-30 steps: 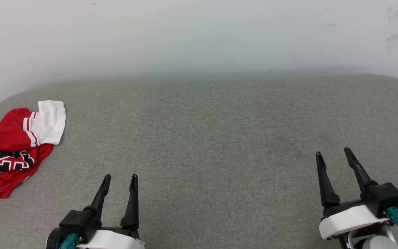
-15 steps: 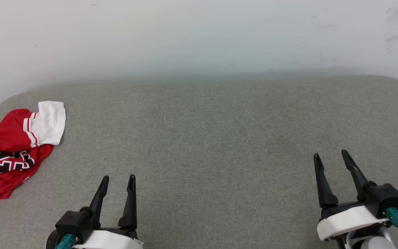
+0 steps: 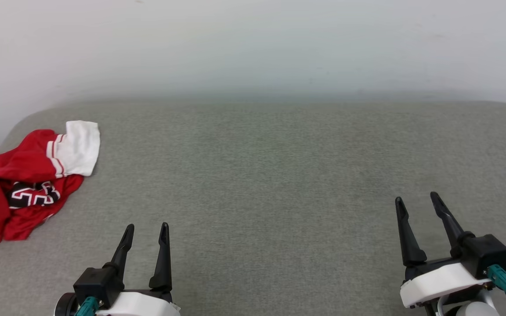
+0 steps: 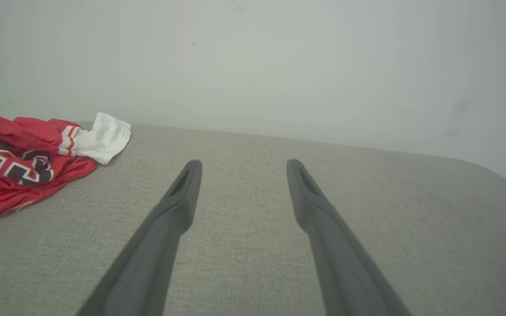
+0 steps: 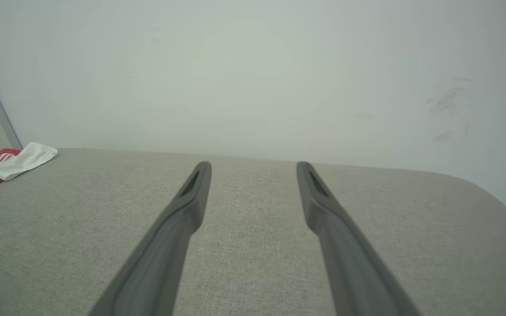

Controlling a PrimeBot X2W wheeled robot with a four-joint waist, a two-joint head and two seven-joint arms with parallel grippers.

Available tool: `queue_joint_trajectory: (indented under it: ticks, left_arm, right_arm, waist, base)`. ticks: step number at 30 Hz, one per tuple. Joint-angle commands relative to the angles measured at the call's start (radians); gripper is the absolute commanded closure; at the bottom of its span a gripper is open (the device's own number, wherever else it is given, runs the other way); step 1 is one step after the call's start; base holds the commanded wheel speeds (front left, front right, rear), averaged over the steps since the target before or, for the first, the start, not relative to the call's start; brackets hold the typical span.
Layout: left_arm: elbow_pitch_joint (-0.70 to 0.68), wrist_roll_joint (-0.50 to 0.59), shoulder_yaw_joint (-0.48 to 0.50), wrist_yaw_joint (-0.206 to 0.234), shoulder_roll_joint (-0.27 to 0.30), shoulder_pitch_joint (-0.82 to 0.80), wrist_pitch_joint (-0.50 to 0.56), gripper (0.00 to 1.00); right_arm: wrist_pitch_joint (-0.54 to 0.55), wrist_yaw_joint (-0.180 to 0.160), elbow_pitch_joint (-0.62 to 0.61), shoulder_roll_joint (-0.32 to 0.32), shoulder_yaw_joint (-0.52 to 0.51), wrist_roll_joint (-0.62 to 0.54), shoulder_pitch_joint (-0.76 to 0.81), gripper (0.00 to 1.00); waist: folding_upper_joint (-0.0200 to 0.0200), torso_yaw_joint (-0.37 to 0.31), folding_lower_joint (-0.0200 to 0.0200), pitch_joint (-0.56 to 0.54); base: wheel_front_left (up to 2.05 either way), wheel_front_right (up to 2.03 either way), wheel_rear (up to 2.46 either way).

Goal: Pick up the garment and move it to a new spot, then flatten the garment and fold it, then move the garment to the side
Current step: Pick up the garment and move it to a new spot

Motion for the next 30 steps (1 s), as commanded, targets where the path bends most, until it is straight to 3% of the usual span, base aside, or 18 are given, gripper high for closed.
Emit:
queue_joint_trajectory:
  ticks: [1, 30]
  left_arm:
    - [0.003, 0.003, 0.003, 0.004, -0.001, -0.004, -0.003, 0.0]
    - [0.019, 0.058, 0.035, -0.021, -0.001, 0.047, -0.003, 0.0]
  right_arm:
    - [-0.002, -0.001, 0.0, 0.001, 0.004, -0.001, 0.013, 0.0]
    - [-0.002, -0.001, 0.027, 0.001, 0.058, 0.044, 0.056, 0.0]
  waist:
    - [0.0, 0.022, 0.0, -0.002]
    - [0.0, 0.409, 0.0, -0.056]
  base:
    - [0.0, 0.0, 0.0]
    - [0.0, 0.0, 0.0]
